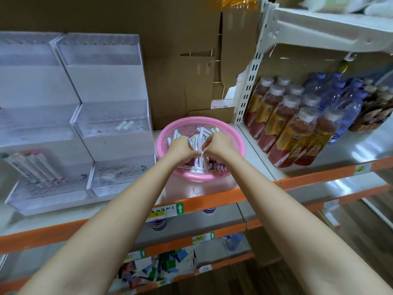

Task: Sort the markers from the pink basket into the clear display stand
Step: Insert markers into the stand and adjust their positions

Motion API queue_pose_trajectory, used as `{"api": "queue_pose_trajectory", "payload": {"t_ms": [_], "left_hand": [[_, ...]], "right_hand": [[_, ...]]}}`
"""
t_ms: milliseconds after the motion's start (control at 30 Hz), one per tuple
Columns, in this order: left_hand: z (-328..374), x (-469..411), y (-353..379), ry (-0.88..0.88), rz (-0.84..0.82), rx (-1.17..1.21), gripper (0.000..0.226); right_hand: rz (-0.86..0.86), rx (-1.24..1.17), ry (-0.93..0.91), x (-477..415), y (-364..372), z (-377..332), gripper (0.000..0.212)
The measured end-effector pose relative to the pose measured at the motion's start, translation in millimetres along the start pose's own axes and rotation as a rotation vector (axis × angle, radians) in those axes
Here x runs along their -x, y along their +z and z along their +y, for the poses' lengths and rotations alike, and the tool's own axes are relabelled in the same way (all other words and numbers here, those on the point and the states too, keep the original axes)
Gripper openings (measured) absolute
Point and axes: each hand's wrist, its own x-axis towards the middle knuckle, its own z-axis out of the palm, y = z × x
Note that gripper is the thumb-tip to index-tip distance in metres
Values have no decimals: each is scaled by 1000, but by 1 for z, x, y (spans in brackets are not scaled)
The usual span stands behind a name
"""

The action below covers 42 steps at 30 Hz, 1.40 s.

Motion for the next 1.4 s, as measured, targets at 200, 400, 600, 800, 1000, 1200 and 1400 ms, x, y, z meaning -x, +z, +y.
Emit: {"api": "queue_pose_trajectory", "payload": {"t_ms": [200, 400, 600, 800, 1000, 1200, 1400], "left_hand": [[-1, 1, -7, -54, -49, 57, 27], [-1, -2, -9, -129, -69, 213, 27], [-1, 1, -16, -129, -11, 405, 14], [1, 13, -20, -45, 107, 539, 18], [-2, 33, -36, 168, 333, 562, 23], [-20, 66, -63, 392, 455, 326, 56], [-65, 109, -98, 357, 462, 222, 63]], "right_hand": [[-119, -71, 87, 0, -6, 0, 38], [-77, -66, 82, 1, -4, 3, 29], [-74, -200, 95, 5, -8, 4, 8], [-49, -298, -42, 17, -14, -1, 70], [100, -412, -283, 50, -21, -22, 68], [193, -467, -396, 69, -7, -56, 66], [157, -518, -439, 87, 26, -102, 66]]}}
